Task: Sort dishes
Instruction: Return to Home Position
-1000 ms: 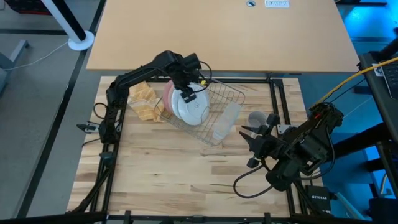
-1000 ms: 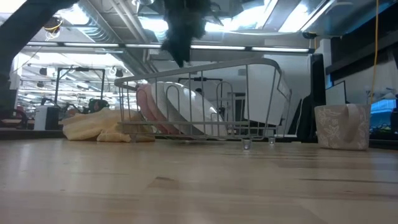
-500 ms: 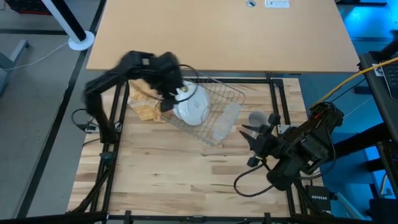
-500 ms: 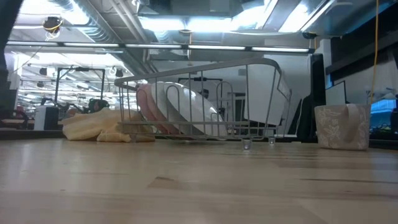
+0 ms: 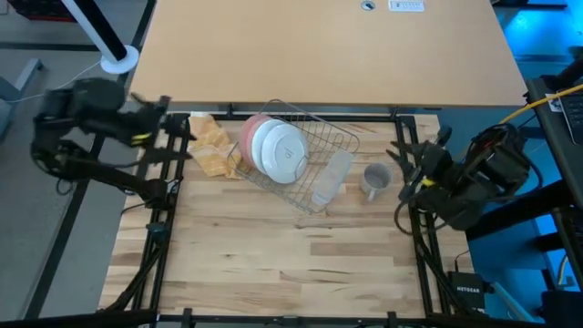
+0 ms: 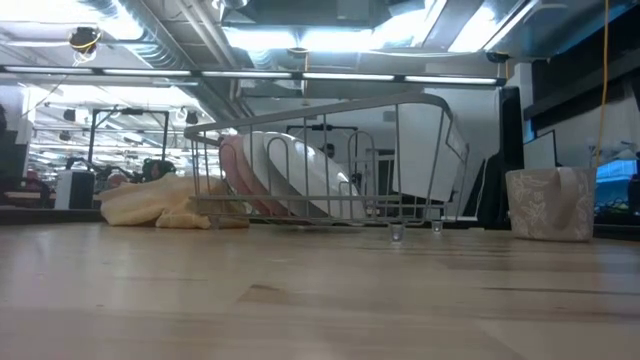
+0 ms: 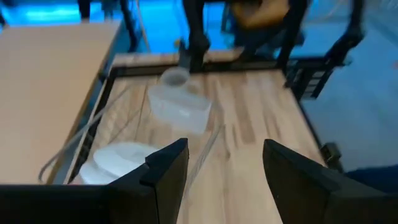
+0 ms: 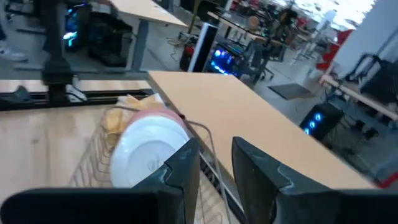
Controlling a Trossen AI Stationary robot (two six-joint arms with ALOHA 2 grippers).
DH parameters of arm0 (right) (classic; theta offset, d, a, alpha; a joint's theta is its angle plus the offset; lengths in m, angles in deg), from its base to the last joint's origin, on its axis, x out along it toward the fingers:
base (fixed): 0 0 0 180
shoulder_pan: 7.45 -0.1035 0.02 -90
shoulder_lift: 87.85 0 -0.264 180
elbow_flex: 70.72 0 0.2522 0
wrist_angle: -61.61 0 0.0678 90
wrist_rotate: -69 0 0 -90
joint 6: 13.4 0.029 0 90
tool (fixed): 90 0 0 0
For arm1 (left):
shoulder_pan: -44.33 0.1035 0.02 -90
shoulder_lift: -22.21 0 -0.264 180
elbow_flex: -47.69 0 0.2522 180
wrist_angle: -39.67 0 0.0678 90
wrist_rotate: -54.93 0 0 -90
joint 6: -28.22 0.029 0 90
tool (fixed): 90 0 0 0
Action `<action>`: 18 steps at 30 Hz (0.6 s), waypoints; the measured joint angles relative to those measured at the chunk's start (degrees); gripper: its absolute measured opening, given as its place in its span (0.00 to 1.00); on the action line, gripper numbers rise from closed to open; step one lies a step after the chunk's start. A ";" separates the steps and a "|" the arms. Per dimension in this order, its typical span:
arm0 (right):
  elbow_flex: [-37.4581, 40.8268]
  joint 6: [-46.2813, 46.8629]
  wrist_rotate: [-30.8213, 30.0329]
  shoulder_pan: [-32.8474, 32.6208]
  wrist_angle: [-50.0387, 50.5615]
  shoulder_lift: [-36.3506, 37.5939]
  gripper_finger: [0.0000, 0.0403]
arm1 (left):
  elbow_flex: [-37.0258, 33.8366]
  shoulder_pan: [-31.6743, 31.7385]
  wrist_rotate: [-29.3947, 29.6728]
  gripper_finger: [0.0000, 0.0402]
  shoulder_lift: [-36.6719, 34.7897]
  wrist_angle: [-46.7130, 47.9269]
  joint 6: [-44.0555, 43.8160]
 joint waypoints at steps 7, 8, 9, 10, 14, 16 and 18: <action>25.50 22.10 -3.04 0.00 -1.02 17.24 0.24 | -30.21 -3.41 0.12 0.49 -20.26 -23.39 -4.02; 28.82 24.80 -3.19 0.00 -2.68 19.02 0.24 | -34.69 -3.68 0.14 0.49 -22.74 -26.63 -4.42; 32.04 26.41 -3.21 0.00 -5.02 20.68 0.24 | -39.71 -3.99 0.12 0.49 -25.15 -30.48 -4.89; 35.03 26.73 -3.19 0.00 -7.63 22.08 0.24 | -44.40 -4.27 0.12 0.49 -27.30 -34.23 -5.24; 46.50 26.52 -3.11 0.00 -19.66 25.55 0.24 | -63.88 -5.09 0.14 0.49 -34.12 -51.40 -4.75; 51.53 26.51 -2.94 0.00 -26.71 25.78 0.24 | -73.36 -5.18 0.14 0.49 -36.43 -62.25 -4.62; 56.28 26.49 -2.51 -0.01 -34.32 25.54 0.24 | -81.89 -5.15 0.27 0.49 -38.15 -72.53 -5.60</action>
